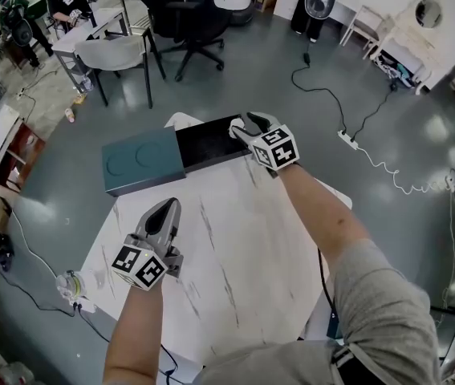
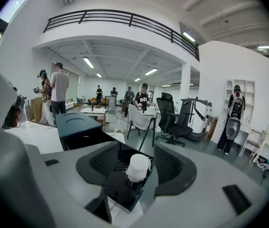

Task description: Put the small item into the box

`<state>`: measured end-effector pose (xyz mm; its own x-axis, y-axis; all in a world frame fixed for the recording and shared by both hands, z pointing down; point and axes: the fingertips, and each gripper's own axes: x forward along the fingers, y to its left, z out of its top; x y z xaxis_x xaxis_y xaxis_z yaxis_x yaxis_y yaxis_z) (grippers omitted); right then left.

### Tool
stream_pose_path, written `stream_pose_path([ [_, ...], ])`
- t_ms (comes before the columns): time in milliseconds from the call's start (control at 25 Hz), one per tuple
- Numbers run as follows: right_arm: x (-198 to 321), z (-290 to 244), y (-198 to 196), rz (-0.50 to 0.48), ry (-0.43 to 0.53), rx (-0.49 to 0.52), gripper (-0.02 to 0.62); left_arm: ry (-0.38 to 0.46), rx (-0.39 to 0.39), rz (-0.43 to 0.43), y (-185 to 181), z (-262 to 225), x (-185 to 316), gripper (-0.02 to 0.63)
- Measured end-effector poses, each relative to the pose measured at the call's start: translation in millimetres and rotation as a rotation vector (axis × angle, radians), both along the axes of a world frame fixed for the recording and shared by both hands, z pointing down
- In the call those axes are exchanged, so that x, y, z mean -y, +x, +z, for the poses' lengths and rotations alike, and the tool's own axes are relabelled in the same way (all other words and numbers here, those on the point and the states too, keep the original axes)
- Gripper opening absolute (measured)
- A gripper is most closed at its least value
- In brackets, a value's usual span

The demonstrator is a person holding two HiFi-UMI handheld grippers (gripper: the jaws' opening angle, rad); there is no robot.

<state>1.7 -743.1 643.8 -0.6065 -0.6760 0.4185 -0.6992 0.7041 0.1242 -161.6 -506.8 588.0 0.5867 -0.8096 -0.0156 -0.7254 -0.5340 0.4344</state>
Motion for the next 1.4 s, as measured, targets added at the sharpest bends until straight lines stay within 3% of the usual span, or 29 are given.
stream_pose_path([
  [560, -79, -75, -4, -0.001, -0.033, 0.173, 0.213, 0.074, -0.014, -0.003, -20, -70, -36, 0.005],
  [800, -148, -108, -4, -0.043, -0.076, 0.275, 0.13, 0.109, -0.013, 0.01, -31, -103, -68, 0.005],
  [960, -190, -132, -2, -0.016, -0.087, 0.338, 0.051, 0.136, -0.02, 0.013, -47, -128, -89, 0.005],
  [1200, -258, -148, 6, 0.015, -0.073, 0.26, 0.011, 0.162, -0.019, 0.044, -60, -154, -122, 0.005],
  [1400, -306, -157, 20, 0.045, -0.082, 0.271, 0.009, 0.166, -0.001, 0.065, -64, -166, -151, 0.005],
])
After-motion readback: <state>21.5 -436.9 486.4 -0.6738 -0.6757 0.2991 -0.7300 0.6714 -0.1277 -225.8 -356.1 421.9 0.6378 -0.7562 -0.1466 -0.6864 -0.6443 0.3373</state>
